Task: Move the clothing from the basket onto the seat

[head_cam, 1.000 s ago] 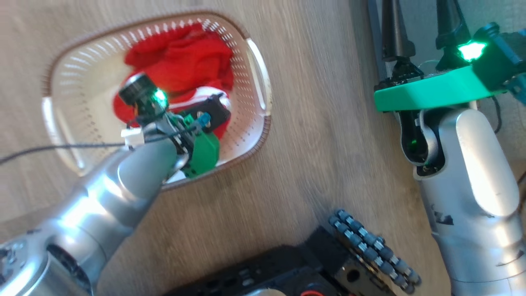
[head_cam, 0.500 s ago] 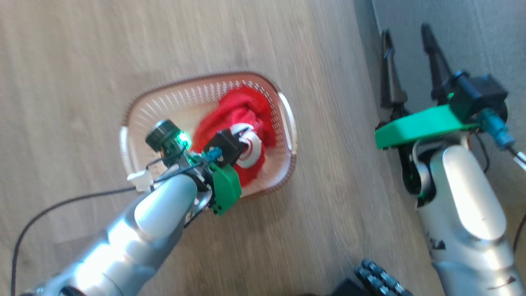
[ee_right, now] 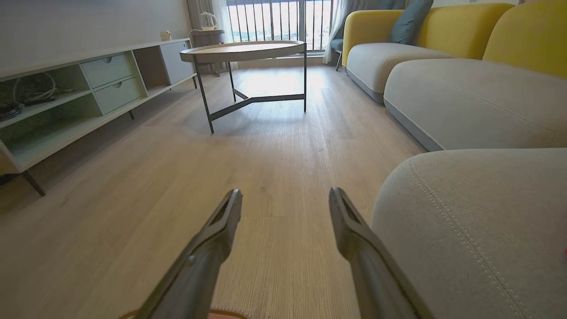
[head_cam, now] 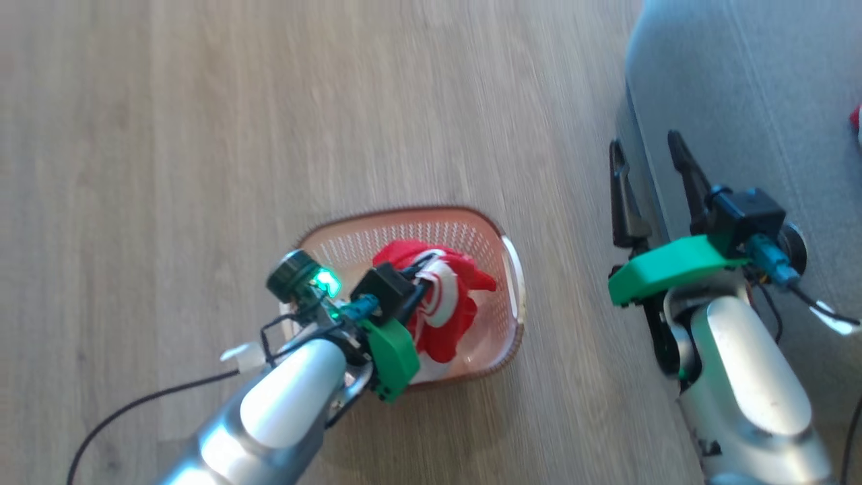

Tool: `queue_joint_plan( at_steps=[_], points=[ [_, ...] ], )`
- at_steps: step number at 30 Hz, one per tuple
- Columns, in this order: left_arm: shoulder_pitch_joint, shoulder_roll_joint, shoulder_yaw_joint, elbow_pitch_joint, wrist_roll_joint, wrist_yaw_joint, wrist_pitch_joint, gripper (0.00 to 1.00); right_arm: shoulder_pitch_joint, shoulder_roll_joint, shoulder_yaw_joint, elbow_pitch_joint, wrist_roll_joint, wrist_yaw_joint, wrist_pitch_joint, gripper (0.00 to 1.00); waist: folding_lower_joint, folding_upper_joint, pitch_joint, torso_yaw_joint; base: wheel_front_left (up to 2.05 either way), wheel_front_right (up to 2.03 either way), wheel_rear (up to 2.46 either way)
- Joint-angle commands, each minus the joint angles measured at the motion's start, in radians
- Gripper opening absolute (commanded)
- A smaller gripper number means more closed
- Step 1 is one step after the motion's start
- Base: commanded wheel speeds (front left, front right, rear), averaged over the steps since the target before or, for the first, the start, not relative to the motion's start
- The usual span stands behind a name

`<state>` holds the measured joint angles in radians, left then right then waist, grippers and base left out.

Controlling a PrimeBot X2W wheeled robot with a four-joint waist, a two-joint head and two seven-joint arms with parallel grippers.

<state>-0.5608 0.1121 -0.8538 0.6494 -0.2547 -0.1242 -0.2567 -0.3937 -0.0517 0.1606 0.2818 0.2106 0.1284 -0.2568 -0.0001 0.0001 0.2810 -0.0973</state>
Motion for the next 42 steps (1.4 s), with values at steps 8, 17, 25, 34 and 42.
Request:
queue_joint_plan(
  at_steps=[8, 17, 25, 34, 42],
  points=[
    [0.013, -0.015, 0.088, -0.135, 0.029, -0.006, -0.005, 0.0, 0.069, 0.001, 0.001, -0.003, -0.017, 0.002, -0.005, 1.0, 0.0001, -0.0001, -0.118, 0.046, 0.0, 0.0, 0.0],
    [0.001, -0.031, 0.179, -0.245, 0.028, -0.006, -0.005, 0.0, 0.136, 0.001, 0.008, 0.015, -0.018, 0.002, -0.005, 1.0, 0.0001, -0.0001, -0.186, 0.058, 0.0, 0.0, 0.0],
    [-0.093, -0.029, 0.244, -0.292, 0.03, -0.006, -0.005, 0.0, 0.161, 0.001, 0.023, 0.017, -0.007, 0.002, -0.005, 1.0, 0.0001, -0.0001, -0.207, 0.066, 0.0, 0.0, 0.0],
    [-0.24, -0.021, 0.267, -0.298, 0.043, -0.006, -0.005, 0.0, 0.165, 0.001, 0.044, 0.012, -0.011, 0.002, -0.005, 1.0, 0.0001, -0.0001, -0.206, 0.065, 0.0, 0.0, 0.0],
    [-0.283, -0.005, 0.249, -0.295, 0.029, -0.006, -0.005, 0.0, 0.149, 0.001, 0.064, 0.009, -0.021, 0.002, -0.005, 1.0, 0.0001, -0.0001, -0.199, 0.06, 0.0, 0.0, 0.0]
  ],
)
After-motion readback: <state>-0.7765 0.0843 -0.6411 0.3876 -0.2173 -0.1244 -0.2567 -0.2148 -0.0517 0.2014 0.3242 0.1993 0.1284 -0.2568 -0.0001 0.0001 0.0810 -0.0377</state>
